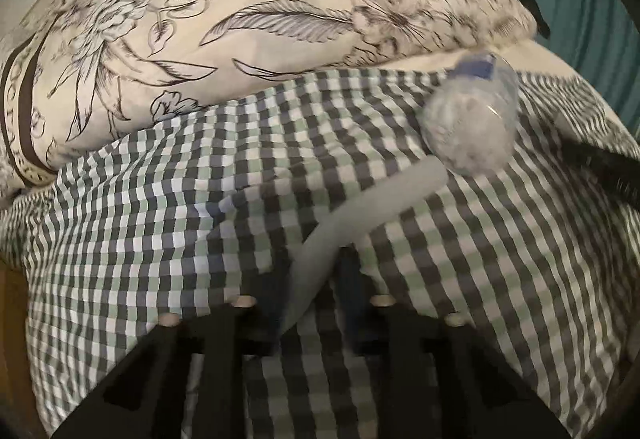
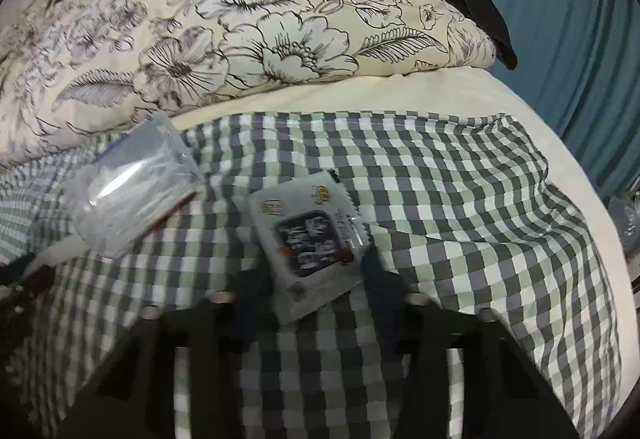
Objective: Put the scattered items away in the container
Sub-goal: 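Grasp the white strip with the left tool while the right tool grasps the small sachet, then carry the white strip and sachet over the cardboard box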
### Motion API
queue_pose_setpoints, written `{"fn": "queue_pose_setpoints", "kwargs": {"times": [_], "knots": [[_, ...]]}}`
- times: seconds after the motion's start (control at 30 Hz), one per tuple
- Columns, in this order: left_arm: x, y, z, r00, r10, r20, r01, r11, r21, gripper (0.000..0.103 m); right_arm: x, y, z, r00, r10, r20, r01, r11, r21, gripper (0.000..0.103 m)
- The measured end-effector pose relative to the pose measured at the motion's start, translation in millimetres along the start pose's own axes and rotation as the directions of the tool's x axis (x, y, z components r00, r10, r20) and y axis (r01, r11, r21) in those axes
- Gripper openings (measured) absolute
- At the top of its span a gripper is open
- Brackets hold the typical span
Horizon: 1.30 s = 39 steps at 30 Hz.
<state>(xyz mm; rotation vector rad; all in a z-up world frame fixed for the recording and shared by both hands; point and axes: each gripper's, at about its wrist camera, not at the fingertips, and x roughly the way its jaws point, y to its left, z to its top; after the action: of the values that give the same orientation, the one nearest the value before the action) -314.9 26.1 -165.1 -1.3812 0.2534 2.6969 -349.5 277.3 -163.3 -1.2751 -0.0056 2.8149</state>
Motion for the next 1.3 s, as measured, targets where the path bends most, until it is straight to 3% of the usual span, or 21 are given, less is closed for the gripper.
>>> {"fn": "queue_pose_setpoints", "kwargs": {"times": [0.1, 0.2, 0.4, 0.6, 1.03, 1.3], "knots": [[-15, 5, -1, 0.999, -0.037, -0.002, 0.037, 0.999, -0.028, 0.006, -17, -3, 1, 0.999, 0.038, 0.015, -0.038, 0.999, 0.004, 0.011], [-36, 9, -7, 0.998, -0.063, 0.013, 0.064, 0.996, -0.058, 0.006, -34, -9, 0, 0.996, 0.086, 0.016, -0.087, 0.996, 0.02, 0.005], [-84, 19, -18, 0.993, -0.111, 0.041, 0.116, 0.982, -0.149, 0.006, -80, -16, -12, 0.988, 0.15, 0.032, -0.152, 0.987, 0.05, 0.005], [-130, 24, -26, 0.993, -0.098, 0.064, 0.108, 0.977, -0.183, 0.006, -130, -9, -35, 0.98, 0.195, 0.04, -0.197, 0.979, 0.045, 0.005], [-237, 66, -73, 0.986, -0.056, 0.158, 0.095, 0.963, -0.253, 0.006, -232, 84, -72, 0.943, 0.33, 0.051, -0.325, 0.942, -0.086, 0.005], [-296, 129, -86, 0.97, -0.008, 0.241, 0.086, 0.947, -0.311, 0.006, -294, 170, -77, 0.914, 0.399, 0.077, -0.376, 0.901, -0.217, 0.005]]}}
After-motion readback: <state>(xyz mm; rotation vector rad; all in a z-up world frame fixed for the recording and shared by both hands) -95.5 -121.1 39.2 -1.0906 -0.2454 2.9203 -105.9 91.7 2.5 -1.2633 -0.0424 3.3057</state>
